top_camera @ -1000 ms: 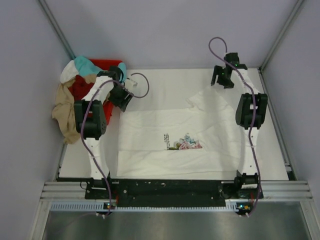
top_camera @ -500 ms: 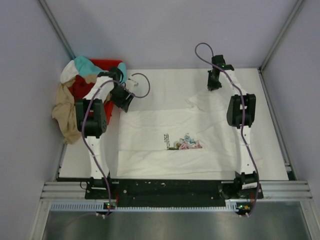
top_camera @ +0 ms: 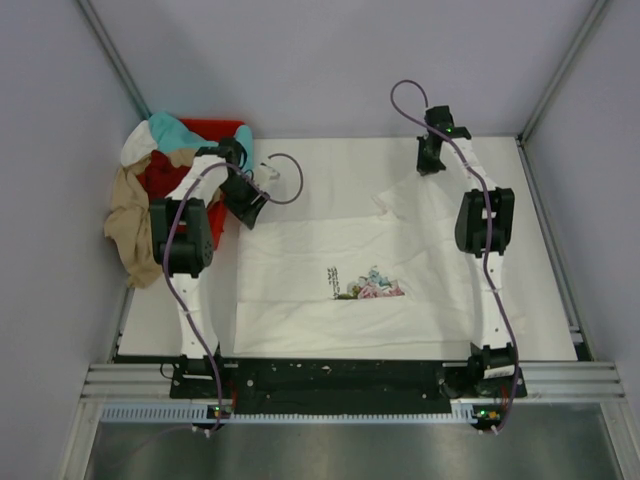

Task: Fold and stack the t-shirts
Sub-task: Grap the side of the flattened tshirt furthest away from the robot with both arms

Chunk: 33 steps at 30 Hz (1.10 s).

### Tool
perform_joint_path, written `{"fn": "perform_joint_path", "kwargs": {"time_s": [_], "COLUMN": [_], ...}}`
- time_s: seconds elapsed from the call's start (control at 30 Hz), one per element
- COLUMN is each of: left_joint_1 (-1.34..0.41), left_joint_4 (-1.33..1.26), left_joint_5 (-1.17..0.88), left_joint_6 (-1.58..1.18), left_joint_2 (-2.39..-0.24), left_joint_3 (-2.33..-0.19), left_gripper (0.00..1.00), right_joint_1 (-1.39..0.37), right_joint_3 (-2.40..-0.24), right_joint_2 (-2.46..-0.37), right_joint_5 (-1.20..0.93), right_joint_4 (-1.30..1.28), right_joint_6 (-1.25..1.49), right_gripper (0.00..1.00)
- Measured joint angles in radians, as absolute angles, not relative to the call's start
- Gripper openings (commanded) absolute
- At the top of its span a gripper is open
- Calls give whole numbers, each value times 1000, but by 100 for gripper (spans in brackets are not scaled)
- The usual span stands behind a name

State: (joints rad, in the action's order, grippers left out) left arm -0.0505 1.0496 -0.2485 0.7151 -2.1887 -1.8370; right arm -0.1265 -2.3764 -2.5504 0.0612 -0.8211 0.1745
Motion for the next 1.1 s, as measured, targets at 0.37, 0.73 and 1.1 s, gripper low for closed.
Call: {"fn": "perform_joint_path", "kwargs": {"time_s": [0.37, 0.73, 1.1], "left_joint_1": [-63, -69, -70], "left_joint_4": [1082, 1109, 1171], "left_joint_5": [-205, -191, -159], "left_joint_6": [764, 819, 833], "left_joint_2": [-2235, -2270, -2289], "left_joint_3": [-1910, -1909, -1907], "left_gripper": [63, 46, 0], "right_joint_1": [-113, -100, -98], "right_joint_3": [-2371, -2353, -2351], "right_joint_2": [-2534, -2534, -2548], "right_joint_5": [39, 67, 35], "right_joint_4": [-734, -723, -730], "right_joint_6": [236, 297, 370], "right_gripper": [0, 85, 34]}}
